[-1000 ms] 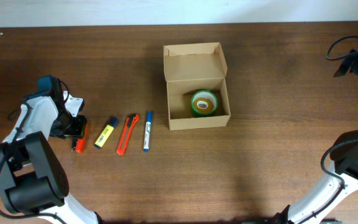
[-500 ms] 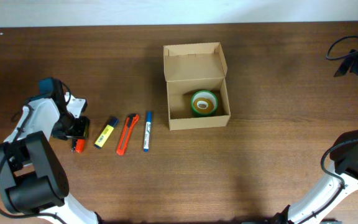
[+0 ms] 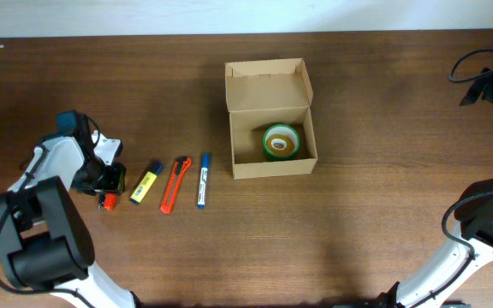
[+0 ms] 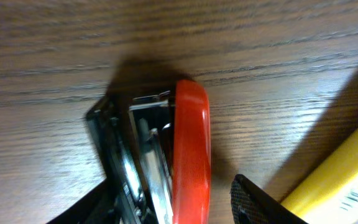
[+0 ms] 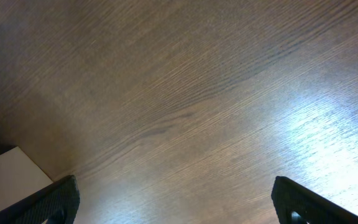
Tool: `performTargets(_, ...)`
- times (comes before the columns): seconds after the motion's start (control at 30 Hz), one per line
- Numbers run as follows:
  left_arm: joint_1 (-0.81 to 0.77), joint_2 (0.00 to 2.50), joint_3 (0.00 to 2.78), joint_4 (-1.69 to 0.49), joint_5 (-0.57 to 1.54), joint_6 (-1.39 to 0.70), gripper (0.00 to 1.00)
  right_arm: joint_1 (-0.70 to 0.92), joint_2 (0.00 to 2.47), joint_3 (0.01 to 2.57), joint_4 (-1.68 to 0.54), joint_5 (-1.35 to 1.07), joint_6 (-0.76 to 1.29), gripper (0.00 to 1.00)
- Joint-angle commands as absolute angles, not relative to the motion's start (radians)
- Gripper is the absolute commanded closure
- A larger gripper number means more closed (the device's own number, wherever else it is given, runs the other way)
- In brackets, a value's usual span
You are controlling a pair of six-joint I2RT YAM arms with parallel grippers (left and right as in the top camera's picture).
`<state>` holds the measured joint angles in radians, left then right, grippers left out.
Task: Pack container
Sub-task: 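Lower the left gripper onto the red stapler and grasp it, then lift the red stapler and carry it over the box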
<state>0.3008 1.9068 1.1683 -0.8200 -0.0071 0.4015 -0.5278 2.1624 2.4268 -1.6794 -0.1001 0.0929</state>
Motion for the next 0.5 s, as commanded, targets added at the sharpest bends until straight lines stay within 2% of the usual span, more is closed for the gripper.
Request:
performTargets(0.0, 0.306, 1.953, 1.159, -0.814, 0.031, 0.413, 0.46, -0.524, 2.132, 2.426, -1.680, -0.113, 0.085, 0.01)
performTargets(0.13, 0.306, 1.971, 1.159, -0.807, 0.042, 0.413, 0.48, -0.524, 2.132, 2.426, -1.680, -0.113, 0.085, 0.01)
performTargets(0.2, 0.306, 1.971, 1.159, -0.804, 0.042, 0.413, 0.59, -0.524, 2.132, 2.426, -1.680, -0.113, 0.085, 0.01)
performTargets(0.23, 0.306, 1.971, 1.159, -0.803, 0.042, 0.413, 0.69, -0.524, 2.132, 2.426, -1.680, -0.113, 0.085, 0.01)
performTargets(0.27, 0.305, 1.971, 1.159, -0.803, 0.042, 0.413, 0.83, -0.524, 2.132, 2.426, -1.680, -0.113, 0.085, 0.01)
performTargets(0.33, 0.302, 1.971, 1.160, -0.800, 0.042, 0.409, 0.96, -0.524, 2.132, 2.426, -1.680, -0.113, 0.085, 0.01)
performTargets(0.47, 0.295, 1.971, 1.170, -0.796, 0.054, 0.383, 0.98, -0.524, 2.132, 2.426, -1.680, -0.113, 0.085, 0.01)
